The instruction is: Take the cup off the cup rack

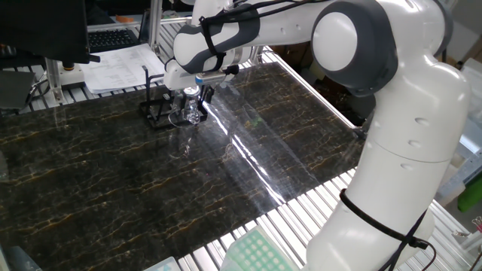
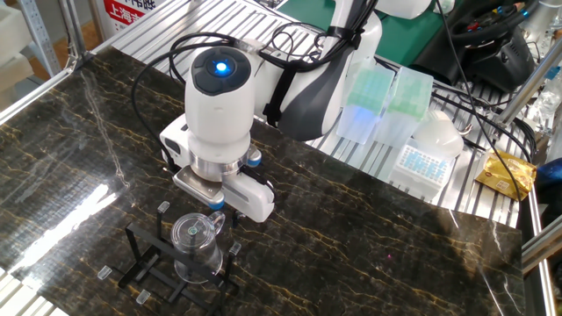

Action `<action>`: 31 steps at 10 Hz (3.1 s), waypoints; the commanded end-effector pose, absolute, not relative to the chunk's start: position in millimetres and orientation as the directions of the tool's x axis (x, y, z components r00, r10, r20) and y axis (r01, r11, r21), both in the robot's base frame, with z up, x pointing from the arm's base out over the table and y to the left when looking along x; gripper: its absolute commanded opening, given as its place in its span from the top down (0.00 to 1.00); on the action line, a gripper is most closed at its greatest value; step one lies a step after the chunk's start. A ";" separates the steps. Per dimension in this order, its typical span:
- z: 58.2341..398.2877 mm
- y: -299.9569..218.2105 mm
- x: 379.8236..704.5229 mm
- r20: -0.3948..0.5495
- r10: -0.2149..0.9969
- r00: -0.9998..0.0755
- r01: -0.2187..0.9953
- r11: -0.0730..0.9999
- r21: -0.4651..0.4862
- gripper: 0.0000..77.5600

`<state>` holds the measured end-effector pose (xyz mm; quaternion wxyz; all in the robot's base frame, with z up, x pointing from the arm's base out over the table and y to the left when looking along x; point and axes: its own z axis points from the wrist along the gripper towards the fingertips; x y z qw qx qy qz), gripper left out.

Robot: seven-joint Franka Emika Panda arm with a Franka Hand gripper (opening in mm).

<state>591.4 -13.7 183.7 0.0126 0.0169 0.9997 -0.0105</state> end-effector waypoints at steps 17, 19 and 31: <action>156.5 -15.0 603.9 -0.030 0.054 -0.998 0.054 0.998 -0.007 0.00; 153.0 -15.4 606.6 -0.031 0.051 -0.998 0.052 0.999 -0.007 0.00; 148.3 -21.6 615.2 -0.030 0.035 -0.999 0.035 0.999 -0.001 0.00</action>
